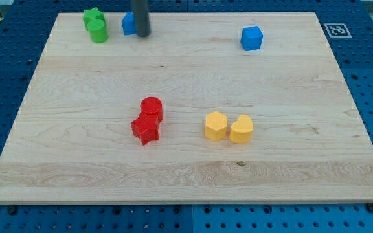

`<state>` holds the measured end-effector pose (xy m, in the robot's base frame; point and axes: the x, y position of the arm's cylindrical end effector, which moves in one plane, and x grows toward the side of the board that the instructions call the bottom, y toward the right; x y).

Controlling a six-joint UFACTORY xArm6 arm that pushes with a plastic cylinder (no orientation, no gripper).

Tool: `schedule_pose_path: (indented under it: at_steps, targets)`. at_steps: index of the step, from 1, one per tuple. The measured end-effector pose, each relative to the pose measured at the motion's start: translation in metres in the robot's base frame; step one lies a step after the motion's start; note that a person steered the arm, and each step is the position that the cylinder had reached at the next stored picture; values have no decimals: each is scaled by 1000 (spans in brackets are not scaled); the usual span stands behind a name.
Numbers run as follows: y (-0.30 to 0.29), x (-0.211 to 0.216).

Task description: Push the blue triangle closer to the green star

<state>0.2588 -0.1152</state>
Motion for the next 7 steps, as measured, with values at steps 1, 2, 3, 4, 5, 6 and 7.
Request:
schedule_pose_path:
  at_steps: [1,2,3,4,5,6,7]
  targets:
    - [-1,-8]
    - [29,2]
    - [55,-18]
    - [28,-24]
    - [-15,-24]
    - [-15,-24]
    - [-12,-24]
